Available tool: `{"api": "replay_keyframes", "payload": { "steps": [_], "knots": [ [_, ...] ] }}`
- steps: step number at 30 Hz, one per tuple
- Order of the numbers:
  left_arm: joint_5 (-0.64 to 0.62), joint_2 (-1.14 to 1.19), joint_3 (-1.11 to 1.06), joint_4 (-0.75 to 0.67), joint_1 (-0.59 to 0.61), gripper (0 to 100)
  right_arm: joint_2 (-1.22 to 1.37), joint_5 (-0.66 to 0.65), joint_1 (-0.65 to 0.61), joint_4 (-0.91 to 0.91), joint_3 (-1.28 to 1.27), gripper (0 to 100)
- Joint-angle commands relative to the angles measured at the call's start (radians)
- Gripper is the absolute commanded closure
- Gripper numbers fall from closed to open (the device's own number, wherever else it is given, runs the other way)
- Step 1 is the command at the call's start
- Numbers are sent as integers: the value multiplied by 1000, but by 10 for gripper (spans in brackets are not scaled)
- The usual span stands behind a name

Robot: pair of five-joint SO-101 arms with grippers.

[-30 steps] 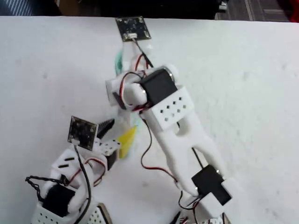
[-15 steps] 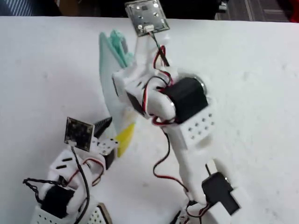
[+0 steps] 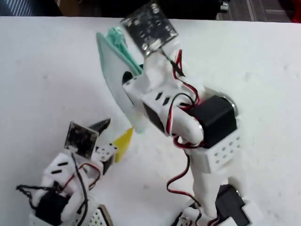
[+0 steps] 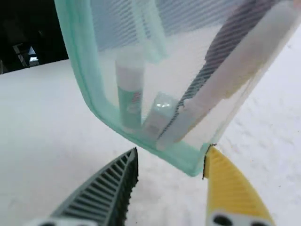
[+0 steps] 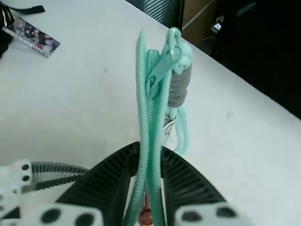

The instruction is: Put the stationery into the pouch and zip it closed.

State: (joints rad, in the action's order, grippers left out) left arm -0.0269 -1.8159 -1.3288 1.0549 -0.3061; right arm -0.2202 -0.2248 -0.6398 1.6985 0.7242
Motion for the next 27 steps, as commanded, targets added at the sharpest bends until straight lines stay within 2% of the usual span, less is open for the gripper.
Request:
{"api": "replay_keyframes", "payload": {
  "steps": [1, 7, 12, 15, 22, 27],
  "knots": [
    [38, 8, 169, 103, -12, 755, -50, -192, 8, 12, 41, 982],
    [123, 8, 249, 121, 33, 755, -51, -347, 8, 21, 40, 982],
    [222, 8, 374, 115, 249, 755, -88, -457, 8, 21, 17, 982],
    [265, 8, 422, 114, 348, 755, -156, -560, 1, 21, -109, 982],
    [241, 8, 482, 34, 590, 755, -440, -974, 2, 21, -582, 982],
    [74, 8, 474, 3, 615, 755, -605, -1195, 2, 21, -899, 982]
  ]
}}
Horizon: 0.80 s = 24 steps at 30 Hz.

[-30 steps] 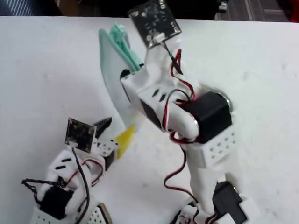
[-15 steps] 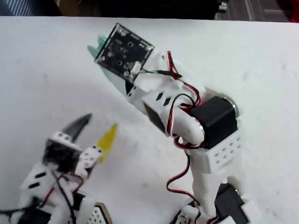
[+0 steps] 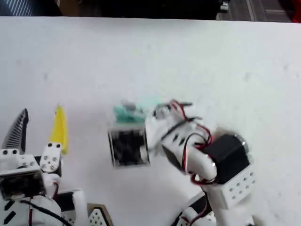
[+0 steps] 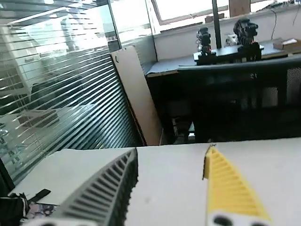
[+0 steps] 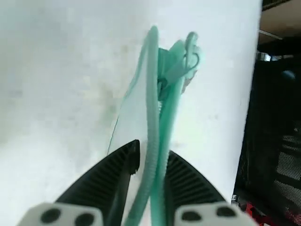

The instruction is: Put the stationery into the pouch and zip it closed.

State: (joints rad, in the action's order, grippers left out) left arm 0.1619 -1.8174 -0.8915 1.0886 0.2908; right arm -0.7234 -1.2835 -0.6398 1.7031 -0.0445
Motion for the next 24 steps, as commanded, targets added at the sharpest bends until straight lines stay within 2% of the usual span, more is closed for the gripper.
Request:
{"api": "replay_keyframes", "payload": {
  "steps": [1, 5, 10, 14, 17, 21, 24],
  "knots": [
    [-149, 10, 37, -23, 15, 755, -133, -181, 2, 16, -178, 982],
    [-270, 10, -11, 11, -110, 755, -237, -282, 1, 16, -327, 982],
    [-311, 10, -256, -49, -450, 755, -314, -339, -1, 16, -422, 981],
    [-305, 10, -427, -227, -627, 755, -332, -338, -1, 16, -454, 981],
    [-209, 13, -488, -295, -708, 759, -332, -338, -1, 16, -470, 981],
    [-175, 13, -506, -267, -840, 787, -331, -331, -84, 12, -476, 981],
    [-147, 10, -497, -199, -892, 788, -337, -224, -93, -56, -425, 981]
  ]
}}
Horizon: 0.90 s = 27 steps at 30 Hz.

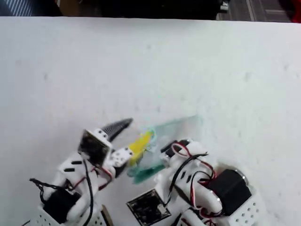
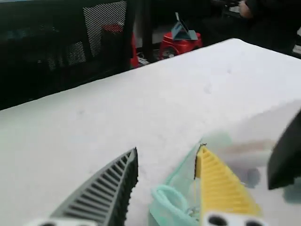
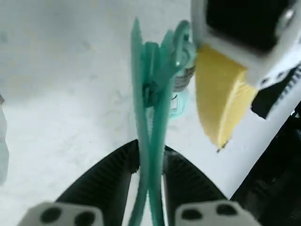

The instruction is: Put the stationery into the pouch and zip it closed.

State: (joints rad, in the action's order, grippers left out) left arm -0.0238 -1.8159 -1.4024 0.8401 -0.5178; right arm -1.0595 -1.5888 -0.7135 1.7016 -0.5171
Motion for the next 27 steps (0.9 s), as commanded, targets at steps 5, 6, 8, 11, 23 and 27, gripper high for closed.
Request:
{"api": "replay_keyframes", "payload": {
  "steps": [5, 6, 8, 11, 23, 27],
  "knots": [
    [123, 8, 18, 155, -87, 788, 8, 245, 99, -206, 137, 981],
    [124, 8, 20, 169, -87, 788, 8, 264, 113, -226, 138, 981],
    [126, 8, 20, 183, -87, 788, 8, 296, 136, -251, 135, 981],
    [124, 8, 54, 221, -87, 790, 8, 354, 194, -318, 135, 981],
    [124, 7, 192, 342, -19, 793, 107, 557, 162, -430, 137, 981],
    [127, 7, 192, 308, 133, 789, 142, 555, 154, -430, 138, 981]
  ]
}}
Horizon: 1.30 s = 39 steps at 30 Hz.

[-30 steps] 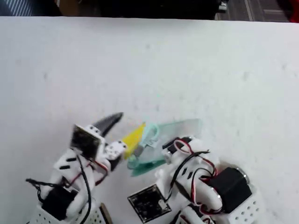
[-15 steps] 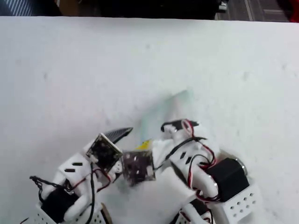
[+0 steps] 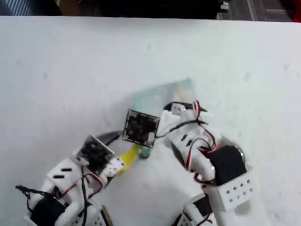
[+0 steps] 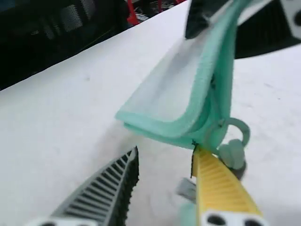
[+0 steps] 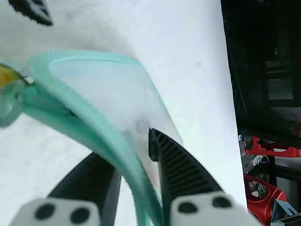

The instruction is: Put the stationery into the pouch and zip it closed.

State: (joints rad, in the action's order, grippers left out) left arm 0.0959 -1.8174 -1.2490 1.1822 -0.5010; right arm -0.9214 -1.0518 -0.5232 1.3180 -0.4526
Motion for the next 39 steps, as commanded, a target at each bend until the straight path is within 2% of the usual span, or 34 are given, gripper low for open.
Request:
{"api": "replay_keyframes", "payload": {
  "steps": [1, 11, 14, 18, 26, 34, 39],
  "knots": [
    [6, 8, 35, -49, 137, 789, 8, 18, -38, -48, 74, 981],
    [14, 8, 41, -61, 168, 789, 24, 26, -76, -48, 75, 981],
    [17, -12, 110, -64, 245, 789, 24, 21, -61, -47, 75, 981],
    [91, -12, 196, -61, 300, 789, 25, 20, -28, -47, 74, 981],
    [207, -12, 104, -72, 308, 789, 24, 18, -36, -44, 72, 981],
    [219, -12, -25, -285, 309, 789, 16, 17, -50, -8, 77, 981],
    [212, -12, -49, -338, 291, 788, 15, -41, -107, 48, 77, 981]
  ]
}}
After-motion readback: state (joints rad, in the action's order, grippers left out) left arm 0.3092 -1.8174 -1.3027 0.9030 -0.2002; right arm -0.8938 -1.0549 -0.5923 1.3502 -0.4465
